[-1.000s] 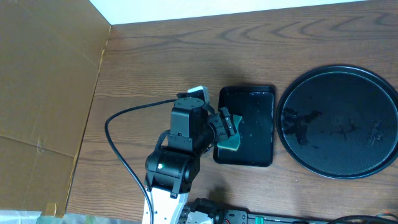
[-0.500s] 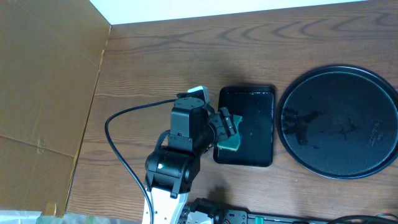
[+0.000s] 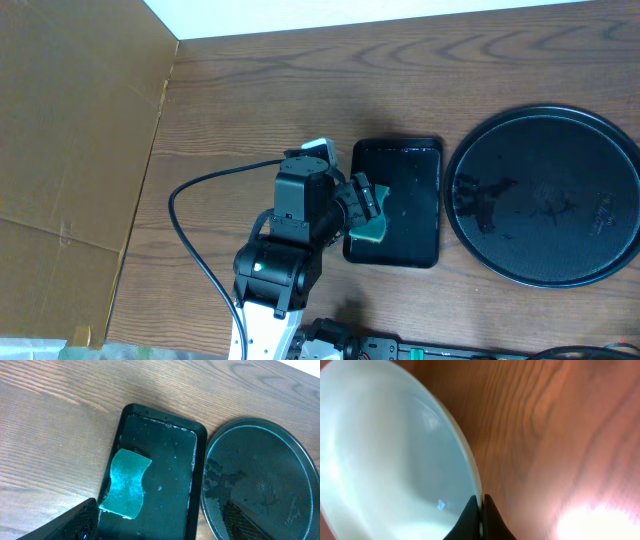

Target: Clean dirty plates on tray and stack at the side

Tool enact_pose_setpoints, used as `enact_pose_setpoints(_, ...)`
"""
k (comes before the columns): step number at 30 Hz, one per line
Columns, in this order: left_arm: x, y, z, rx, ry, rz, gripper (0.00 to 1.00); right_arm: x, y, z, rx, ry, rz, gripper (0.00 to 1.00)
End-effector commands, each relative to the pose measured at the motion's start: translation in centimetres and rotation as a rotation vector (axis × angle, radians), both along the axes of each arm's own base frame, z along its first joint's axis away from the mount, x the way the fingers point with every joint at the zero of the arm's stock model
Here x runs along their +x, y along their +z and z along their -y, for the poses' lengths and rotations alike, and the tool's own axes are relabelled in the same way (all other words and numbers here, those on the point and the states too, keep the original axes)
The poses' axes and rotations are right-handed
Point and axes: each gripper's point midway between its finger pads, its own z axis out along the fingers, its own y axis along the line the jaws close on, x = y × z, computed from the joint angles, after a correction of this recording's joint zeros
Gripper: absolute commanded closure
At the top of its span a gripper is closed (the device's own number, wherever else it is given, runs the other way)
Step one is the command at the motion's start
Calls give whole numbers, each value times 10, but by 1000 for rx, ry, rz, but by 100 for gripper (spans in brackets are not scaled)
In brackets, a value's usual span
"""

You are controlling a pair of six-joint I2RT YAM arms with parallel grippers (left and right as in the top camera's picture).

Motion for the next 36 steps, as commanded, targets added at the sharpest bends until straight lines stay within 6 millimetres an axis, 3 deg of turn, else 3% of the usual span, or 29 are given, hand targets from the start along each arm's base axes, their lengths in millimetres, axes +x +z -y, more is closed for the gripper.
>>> enact_pose_setpoints(1, 2, 8, -1, 1, 6, 19, 20, -4, 8, -23, 42, 40, -12, 99)
enact_pose_setpoints(9, 3, 8, -1, 1, 6, 19, 20, -30, -17, -78, 210, 95, -193, 99)
enact_pose_setpoints(16, 3, 8, -1, 1, 6, 19, 20, -34, -37, -111, 258, 166, -271, 97)
enact_pose_setpoints(18, 2, 8, -1, 1, 6, 19, 20, -36, -40, -118, 270, 181, -289, 92)
enact_pose_setpoints(21, 3, 8, -1, 1, 6, 19, 20, -39, -40, -125, 291, 190, -307, 73)
enact_pose_setpoints(24, 2, 8, -1, 1, 6, 19, 20, -43, -32, -128, 286, 190, -305, 65)
enact_pose_setpoints(29, 2, 8, -1, 1, 6, 18, 20, -35, 0, -138, 237, 237, -196, 63)
enact_pose_setpoints(32, 3, 8, -1, 1, 6, 19, 20, -28, 22, -155, 203, 327, -120, 73)
enact_pose_setpoints(36, 3, 8, -1, 1, 6, 19, 20, -28, 32, -176, 181, 417, -121, 92)
